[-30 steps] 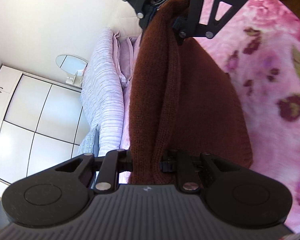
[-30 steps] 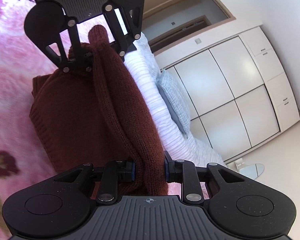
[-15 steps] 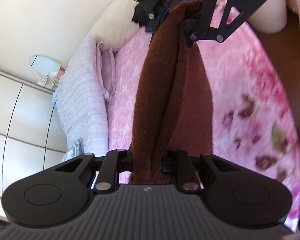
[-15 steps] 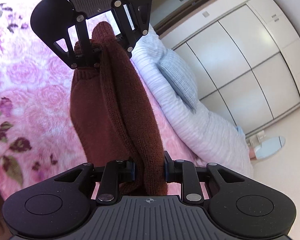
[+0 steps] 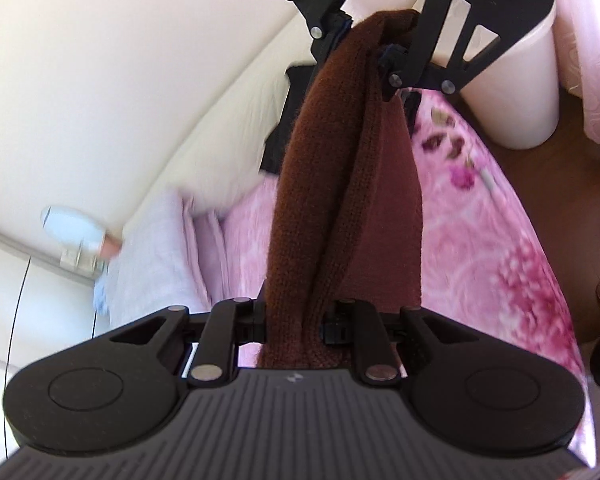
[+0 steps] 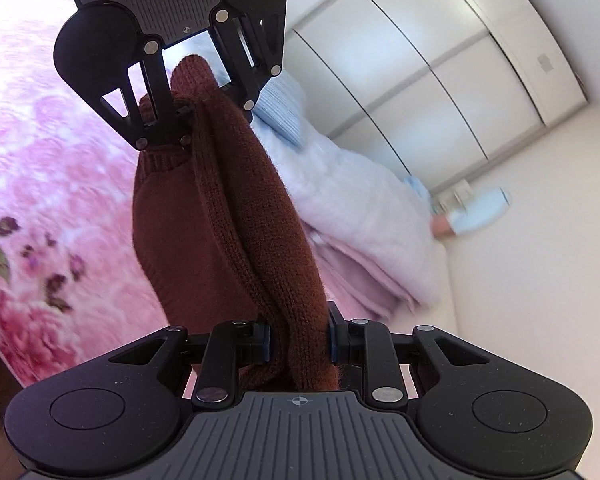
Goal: Fold clothes
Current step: 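Lift the folded cardigan with both grippers and carry it toward the clothes stack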
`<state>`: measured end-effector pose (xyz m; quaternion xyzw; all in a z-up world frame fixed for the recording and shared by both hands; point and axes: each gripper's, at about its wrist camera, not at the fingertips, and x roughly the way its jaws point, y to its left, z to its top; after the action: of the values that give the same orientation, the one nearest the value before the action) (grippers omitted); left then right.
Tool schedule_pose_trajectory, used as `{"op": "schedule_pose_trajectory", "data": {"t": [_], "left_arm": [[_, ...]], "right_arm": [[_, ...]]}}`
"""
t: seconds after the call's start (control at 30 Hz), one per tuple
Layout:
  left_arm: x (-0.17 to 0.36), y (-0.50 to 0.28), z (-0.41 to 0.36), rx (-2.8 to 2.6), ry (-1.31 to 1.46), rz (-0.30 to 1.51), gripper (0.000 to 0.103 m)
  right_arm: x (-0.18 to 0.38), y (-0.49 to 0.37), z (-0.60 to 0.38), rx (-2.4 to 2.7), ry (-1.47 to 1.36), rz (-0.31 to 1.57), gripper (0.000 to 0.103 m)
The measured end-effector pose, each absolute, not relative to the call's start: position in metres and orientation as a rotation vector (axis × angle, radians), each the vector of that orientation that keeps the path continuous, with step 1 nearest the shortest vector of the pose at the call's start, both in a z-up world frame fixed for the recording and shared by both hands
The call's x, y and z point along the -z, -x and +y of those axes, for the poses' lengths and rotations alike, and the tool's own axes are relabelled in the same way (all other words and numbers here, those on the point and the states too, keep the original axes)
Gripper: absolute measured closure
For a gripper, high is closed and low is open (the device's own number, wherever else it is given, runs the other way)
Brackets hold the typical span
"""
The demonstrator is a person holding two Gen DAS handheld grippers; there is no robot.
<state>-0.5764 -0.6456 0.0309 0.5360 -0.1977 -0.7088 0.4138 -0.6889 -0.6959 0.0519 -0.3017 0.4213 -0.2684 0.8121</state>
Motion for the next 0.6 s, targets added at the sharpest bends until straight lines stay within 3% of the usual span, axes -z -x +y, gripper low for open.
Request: {"op": "schedule_pose_trajectory", "data": {"t": [0.33, 0.6], "left_arm": [[-0.040, 0.623, -0.713, 2.014, -1.270, -0.684, 0.087], [-0.049, 0.673, -0.792, 2.049, -1.230, -0.754, 0.087]], "right_arm": [[-0.077, 0.746, -0.739, 0.799, 0.548, 1.008, 0.079], [-0.082, 0.802, -0.836, 0.803, 0.563, 0.988, 0.079]]}}
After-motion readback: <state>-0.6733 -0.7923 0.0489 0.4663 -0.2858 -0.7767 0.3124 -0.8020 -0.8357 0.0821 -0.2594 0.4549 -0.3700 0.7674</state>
